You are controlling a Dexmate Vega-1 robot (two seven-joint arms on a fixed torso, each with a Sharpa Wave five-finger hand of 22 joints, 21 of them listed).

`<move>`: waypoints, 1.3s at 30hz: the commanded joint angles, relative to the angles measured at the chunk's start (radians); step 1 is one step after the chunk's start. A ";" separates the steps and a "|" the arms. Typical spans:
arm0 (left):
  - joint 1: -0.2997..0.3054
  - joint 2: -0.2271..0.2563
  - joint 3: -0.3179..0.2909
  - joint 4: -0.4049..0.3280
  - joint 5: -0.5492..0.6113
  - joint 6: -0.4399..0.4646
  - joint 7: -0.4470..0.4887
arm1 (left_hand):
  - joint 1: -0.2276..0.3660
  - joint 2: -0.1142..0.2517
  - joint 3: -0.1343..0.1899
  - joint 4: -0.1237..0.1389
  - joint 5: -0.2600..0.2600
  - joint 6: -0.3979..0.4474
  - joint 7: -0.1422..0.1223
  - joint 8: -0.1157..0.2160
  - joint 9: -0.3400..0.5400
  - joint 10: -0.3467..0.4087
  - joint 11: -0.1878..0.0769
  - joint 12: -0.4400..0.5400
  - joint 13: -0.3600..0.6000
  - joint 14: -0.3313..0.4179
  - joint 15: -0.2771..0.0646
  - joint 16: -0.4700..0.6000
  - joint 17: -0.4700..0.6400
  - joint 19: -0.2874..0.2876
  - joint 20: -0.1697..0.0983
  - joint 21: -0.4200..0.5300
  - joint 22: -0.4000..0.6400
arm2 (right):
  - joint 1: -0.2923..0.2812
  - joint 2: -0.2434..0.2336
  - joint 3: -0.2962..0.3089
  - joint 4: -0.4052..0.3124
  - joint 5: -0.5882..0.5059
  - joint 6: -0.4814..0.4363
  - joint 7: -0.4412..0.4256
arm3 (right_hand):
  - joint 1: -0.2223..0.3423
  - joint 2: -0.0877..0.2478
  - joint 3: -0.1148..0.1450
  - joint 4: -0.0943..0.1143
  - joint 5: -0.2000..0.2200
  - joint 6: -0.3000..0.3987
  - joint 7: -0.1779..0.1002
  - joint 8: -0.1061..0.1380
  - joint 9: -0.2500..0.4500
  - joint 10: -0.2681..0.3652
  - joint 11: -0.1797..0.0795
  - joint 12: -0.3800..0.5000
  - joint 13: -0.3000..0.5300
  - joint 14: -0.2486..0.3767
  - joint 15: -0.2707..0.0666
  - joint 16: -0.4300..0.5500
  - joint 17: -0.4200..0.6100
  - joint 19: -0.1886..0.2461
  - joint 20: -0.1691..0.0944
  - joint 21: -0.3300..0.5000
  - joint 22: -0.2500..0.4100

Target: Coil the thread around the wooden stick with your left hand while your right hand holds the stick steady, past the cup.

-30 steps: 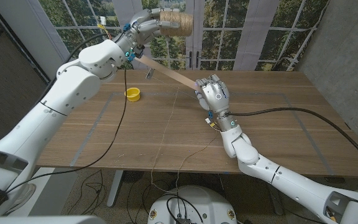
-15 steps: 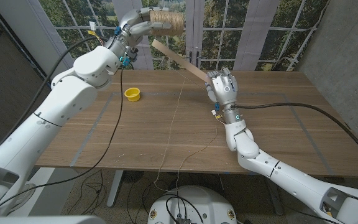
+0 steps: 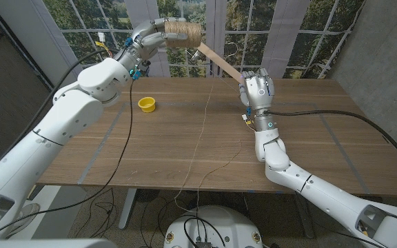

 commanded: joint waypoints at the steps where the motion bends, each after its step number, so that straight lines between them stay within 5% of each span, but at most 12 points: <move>1: 0.013 0.009 0.017 0.038 -0.080 0.046 -0.049 | 0.130 0.149 0.080 0.069 0.002 0.155 0.147 -0.002 0.005 0.340 -0.149 0.038 0.080 0.534 -0.278 0.001 0.075 -0.026 -0.126 0.007 0.001 | 0.000 -0.002 0.032 -0.012 0.027 -0.040 -0.059 | 0.126 0.128 0.007 0.000 0.006 0.123 -0.107 0.008 0.000 0.080 -0.070 0.004 0.059 0.083 -0.117 -0.002 0.004 -0.003 -0.133 0.008 0.000; 29: -0.046 0.061 0.087 0.095 -0.171 0.227 -0.101 | 0.131 0.148 0.094 0.065 0.002 0.155 0.157 -0.008 0.013 0.341 -0.144 0.035 0.082 0.538 -0.278 -0.006 0.080 -0.028 -0.127 0.011 0.000 | -0.036 0.008 0.089 -0.051 0.097 0.012 -0.242 | 0.126 0.126 0.008 -0.002 0.009 0.128 -0.102 0.005 -0.006 0.085 -0.065 -0.003 0.057 0.091 -0.115 -0.012 0.011 0.000 -0.129 0.011 -0.001; 39: -0.066 0.055 0.111 0.128 -0.180 0.259 -0.105 | 0.131 0.148 0.098 0.064 0.003 0.152 0.158 -0.011 0.017 0.339 -0.141 0.032 0.083 0.538 -0.278 -0.009 0.080 -0.029 -0.127 0.013 -0.001 | -0.090 0.056 0.165 -0.056 -0.002 0.129 -0.246 | 0.127 0.125 0.008 -0.003 0.010 0.129 -0.101 0.004 -0.008 0.088 -0.064 -0.005 0.057 0.093 -0.115 -0.015 0.013 0.001 -0.127 0.012 -0.002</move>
